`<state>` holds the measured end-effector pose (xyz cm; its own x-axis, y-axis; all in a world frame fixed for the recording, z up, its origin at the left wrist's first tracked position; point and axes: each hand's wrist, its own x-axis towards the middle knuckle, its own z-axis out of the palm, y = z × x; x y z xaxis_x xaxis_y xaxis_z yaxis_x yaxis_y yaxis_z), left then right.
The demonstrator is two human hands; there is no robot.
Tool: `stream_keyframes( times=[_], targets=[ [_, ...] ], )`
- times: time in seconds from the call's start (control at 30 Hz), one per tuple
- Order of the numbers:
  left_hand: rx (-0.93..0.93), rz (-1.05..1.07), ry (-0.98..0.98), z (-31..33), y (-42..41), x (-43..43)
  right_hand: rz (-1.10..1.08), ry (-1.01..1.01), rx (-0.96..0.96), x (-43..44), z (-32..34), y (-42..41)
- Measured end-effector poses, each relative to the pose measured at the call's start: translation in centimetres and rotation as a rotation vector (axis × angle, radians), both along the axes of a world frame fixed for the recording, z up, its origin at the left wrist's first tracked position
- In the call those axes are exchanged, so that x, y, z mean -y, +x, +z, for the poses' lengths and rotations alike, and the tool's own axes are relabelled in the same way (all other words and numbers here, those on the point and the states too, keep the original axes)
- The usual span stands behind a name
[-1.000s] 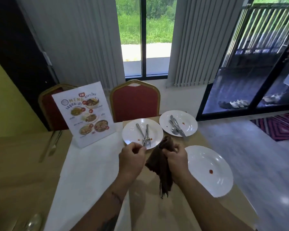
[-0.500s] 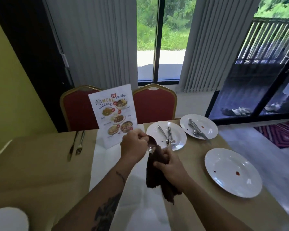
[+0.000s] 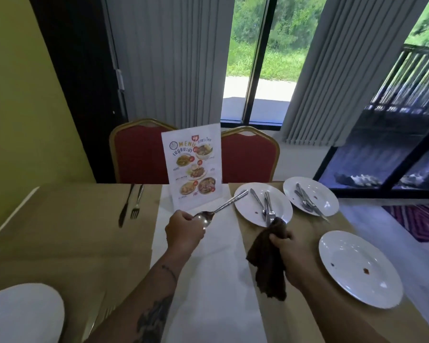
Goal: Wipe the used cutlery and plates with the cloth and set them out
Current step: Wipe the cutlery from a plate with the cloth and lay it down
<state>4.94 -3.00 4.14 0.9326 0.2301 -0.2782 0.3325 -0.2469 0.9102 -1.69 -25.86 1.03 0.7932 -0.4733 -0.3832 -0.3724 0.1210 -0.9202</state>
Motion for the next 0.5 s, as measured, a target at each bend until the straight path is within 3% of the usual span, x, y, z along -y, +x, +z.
stream_keyframes(
  times=[0.07, 0.2, 0.3, 0.5],
  targets=[
    [-0.058, -0.009, -0.117, -0.6, -0.3, 0.2, -0.013, 0.308, 0.015, -0.8, -0.6, 0.2],
    [-0.121, -0.151, -0.186, -1.8, -1.3, 2.1, 0.032, 0.520, 0.059, -4.0, -0.5, 1.2],
    [-0.083, -0.295, -0.036, -2.6, -2.1, 2.7, -0.004, 0.446, 0.068, -5.8, -0.3, 1.9],
    [-0.105, -0.417, -0.095, -2.8, -2.4, 1.5, -0.115, 0.193, 0.083, -6.2, 1.2, 2.5]
  ],
)
